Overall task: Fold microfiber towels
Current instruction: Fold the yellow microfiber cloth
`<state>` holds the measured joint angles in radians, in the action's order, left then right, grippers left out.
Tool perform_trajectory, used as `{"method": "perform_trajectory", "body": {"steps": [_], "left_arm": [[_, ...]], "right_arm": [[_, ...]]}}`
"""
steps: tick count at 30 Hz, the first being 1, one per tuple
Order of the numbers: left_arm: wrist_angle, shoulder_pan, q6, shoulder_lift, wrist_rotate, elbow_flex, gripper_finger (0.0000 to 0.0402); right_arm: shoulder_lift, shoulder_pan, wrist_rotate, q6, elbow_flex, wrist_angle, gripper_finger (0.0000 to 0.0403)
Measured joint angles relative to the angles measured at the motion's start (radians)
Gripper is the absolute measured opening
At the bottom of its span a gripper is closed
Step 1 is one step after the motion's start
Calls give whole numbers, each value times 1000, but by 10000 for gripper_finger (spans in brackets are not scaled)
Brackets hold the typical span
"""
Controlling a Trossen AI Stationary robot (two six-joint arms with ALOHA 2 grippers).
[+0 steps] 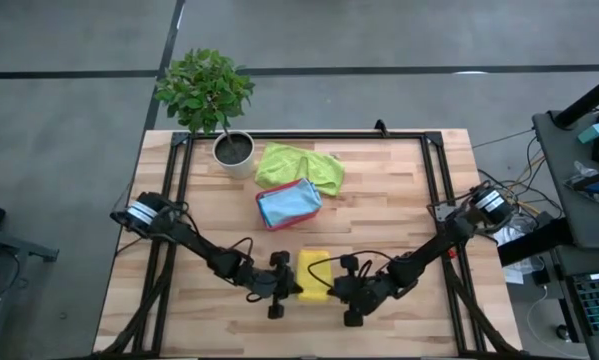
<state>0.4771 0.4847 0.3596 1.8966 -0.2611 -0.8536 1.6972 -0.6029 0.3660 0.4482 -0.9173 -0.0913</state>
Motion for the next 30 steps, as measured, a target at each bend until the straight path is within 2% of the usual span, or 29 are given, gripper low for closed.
{"method": "perform_trajectory", "body": {"steps": [5, 13, 18, 23, 30], "left_arm": [[5, 0, -3, -32, 0, -1, 0], [45, 7, 1, -5, 48, -1, 0], [60, 11, 10, 35, 109, -5, 0], [62, 11, 27, 59, 112, -5, 0], [56, 8, 28, 60, 111, -5, 0]], "right_arm": [[6, -2, 24, -23, 0, -58, 9], [113, -1, 27, -90, 0, -249, 9], [165, 3, -10, -52, 0, -274, 9], [171, 13, -76, 4, 15, -281, 9], [153, 13, -108, 18, 30, -273, 9]]}}
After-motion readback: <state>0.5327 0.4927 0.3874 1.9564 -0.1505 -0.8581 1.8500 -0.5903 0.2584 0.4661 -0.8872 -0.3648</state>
